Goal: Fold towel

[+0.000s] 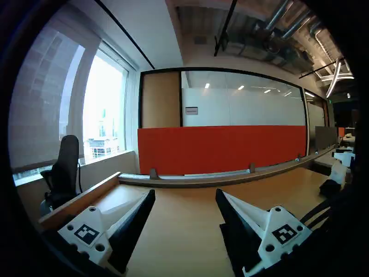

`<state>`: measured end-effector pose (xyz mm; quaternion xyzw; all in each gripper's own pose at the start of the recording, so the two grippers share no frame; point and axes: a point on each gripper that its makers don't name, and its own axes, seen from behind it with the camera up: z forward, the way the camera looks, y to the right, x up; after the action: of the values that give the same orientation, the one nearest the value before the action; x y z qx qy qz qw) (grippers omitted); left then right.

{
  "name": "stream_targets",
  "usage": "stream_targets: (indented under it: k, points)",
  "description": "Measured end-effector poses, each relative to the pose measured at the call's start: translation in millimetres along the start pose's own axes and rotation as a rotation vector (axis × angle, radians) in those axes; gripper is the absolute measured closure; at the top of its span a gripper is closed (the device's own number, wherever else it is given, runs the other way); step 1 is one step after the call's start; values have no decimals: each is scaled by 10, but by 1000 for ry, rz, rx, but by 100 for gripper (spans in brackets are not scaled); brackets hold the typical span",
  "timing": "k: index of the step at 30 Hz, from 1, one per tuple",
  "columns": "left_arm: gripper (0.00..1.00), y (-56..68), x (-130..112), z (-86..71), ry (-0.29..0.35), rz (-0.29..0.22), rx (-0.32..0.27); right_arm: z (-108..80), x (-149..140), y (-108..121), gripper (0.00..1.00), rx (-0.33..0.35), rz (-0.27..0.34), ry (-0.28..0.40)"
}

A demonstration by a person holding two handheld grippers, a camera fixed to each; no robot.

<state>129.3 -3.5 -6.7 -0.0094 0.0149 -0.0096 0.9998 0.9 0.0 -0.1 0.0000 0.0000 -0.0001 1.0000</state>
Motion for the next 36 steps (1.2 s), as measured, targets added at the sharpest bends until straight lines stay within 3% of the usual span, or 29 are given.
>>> stream_targets:
  k: [7,12,21,36]
  points:
    - [3,-12,542,-10,-2,3,-12,-61,449,15,1,-9,-13,3]
    - [3,-18,740,-16,-7,6,-16,-103,659,15,1,-13,-18,4]
    - [3,98,830,-21,-43,31,-75,-100,777,-38,1,6,-47,-22]
    - [3,377,825,11,-113,120,-242,-28,672,-481,1,216,-162,-121]
